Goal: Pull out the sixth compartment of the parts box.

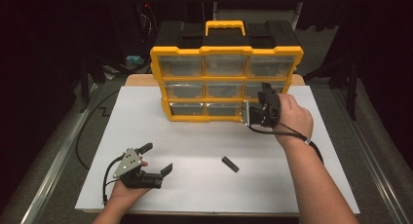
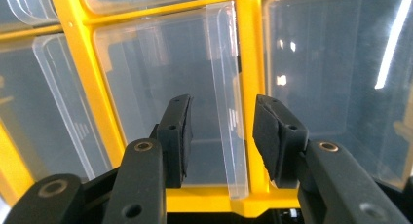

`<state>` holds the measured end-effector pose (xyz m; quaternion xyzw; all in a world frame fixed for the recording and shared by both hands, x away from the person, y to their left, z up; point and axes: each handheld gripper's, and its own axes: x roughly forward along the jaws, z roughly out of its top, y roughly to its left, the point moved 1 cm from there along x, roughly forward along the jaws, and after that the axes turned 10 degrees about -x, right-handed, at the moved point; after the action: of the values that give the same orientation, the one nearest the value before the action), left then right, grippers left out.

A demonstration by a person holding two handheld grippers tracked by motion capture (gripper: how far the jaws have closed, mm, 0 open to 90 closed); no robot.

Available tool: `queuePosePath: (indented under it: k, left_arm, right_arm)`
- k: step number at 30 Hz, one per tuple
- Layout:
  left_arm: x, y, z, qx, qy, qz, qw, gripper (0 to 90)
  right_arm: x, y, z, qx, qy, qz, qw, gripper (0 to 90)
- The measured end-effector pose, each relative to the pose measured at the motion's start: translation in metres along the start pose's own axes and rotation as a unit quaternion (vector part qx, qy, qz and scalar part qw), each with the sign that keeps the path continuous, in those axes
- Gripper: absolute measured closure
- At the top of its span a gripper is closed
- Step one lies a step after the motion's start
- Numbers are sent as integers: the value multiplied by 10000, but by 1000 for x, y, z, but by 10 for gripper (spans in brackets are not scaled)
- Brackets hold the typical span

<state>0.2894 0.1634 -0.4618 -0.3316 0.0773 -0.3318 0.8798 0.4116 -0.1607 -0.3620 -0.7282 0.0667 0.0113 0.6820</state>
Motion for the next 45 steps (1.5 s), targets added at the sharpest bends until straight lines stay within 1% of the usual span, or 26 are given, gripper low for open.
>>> queuePosePath:
  k: [1, 3, 5, 7, 14, 17, 23, 26, 27, 28, 33, 34, 35, 39, 40, 45]
  left_arm:
    - [0, 0, 0, -5, 4, 2, 10000, 3]
    - [0, 0, 0, -12, 14, 11, 10000, 3]
    - [-1, 0, -1, 7, 29, 0, 10000, 3]
    - [-1, -1, -1, -1, 41, -11, 10000, 3]
    - [-1, -1, -1, -6, 54, -18, 10000, 2]
    - [-1, 0, -1, -22, 49, -11, 10000, 3]
    - [-1, -1, -2, 29, 92, -20, 10000, 2]
    - [-1, -1, -2, 16, 75, -23, 10000, 3]
    - [-1, -1, -2, 16, 75, -23, 10000, 3]
    - [0, -1, -2, 1, 75, -15, 10000, 3]
    - [0, -1, -2, 6, 86, -15, 10000, 3]
    - [-1, -1, -2, 8, 88, -17, 10000, 2]
    - [-1, -1, -3, 6, 90, -20, 10000, 3]
    - [-1, -1, -2, -1, 79, -29, 10000, 3]
    - [-1, -1, -2, 1, 83, -30, 10000, 3]
    - [-1, 0, -2, -14, 61, -22, 10000, 3]
  right_arm:
    - [5, 1, 1, -44, 42, 31, 10000, 594]
    - [7, 1, 1, -13, 75, 23, 10000, 594]
    - [10, 1, 1, 13, 67, -20, 10000, 617]
    - [12, 0, 1, -64, 93, -29, 9999, 635]
    - [12, -1, 1, -156, 135, -84, 9998, 674]
    - [12, 0, 1, -146, 127, -91, 9998, 682]
    - [12, -1, 0, -191, 175, -86, 9996, 701]
    - [12, -1, 0, -340, 217, -140, 9991, 721]
    - [12, -1, 0, -340, 217, -140, 9991, 721]
    - [13, -1, 0, -422, 217, -170, 9987, 727]
    - [13, 0, 1, -482, 248, -195, 9983, 748]
    - [13, 0, 2, -509, 318, -194, 9980, 756]
    - [14, 0, 2, -525, 313, -221, 9979, 776]
    - [13, -2, 2, -555, 326, -166, 9978, 785]
    - [13, -3, 3, -605, 326, -149, 9975, 787]
    - [8, -2, 3, -577, 328, -136, 9977, 788]
